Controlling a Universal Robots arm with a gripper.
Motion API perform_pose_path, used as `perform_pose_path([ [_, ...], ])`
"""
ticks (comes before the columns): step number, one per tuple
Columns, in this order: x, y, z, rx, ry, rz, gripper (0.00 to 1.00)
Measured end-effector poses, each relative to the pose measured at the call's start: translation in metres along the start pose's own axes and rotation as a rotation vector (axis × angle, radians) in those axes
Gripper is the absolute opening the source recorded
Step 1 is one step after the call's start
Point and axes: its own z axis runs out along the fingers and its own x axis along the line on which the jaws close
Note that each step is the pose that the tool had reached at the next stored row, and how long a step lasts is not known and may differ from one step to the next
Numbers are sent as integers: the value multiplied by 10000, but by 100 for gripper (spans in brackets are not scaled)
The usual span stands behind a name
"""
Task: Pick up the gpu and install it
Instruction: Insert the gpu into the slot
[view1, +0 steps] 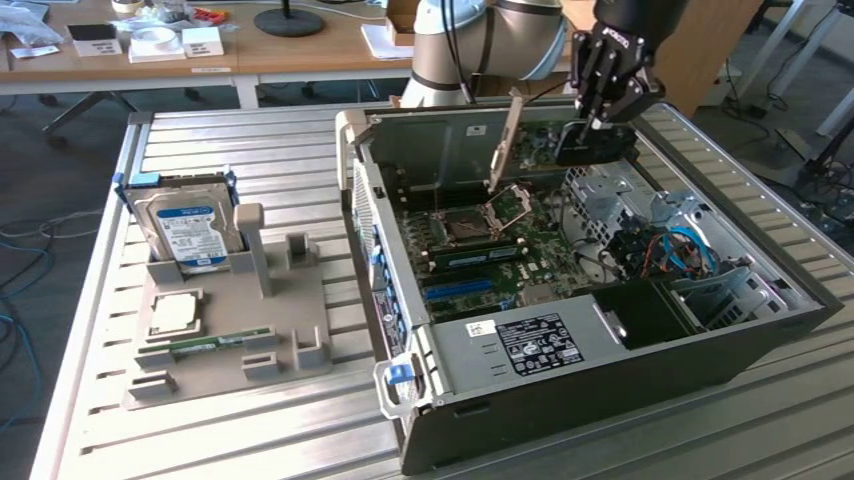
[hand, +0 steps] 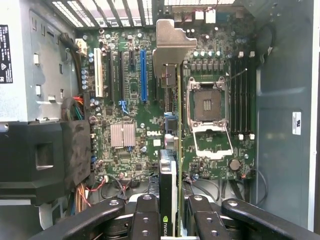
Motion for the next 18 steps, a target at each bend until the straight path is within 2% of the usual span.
perform_pose_path([
  [9, 6, 139, 15, 82, -4, -2, 27],
  [13, 8, 170, 43, 114, -3, -3, 27],
  [18, 13, 178, 48, 120, -6, -8, 27],
])
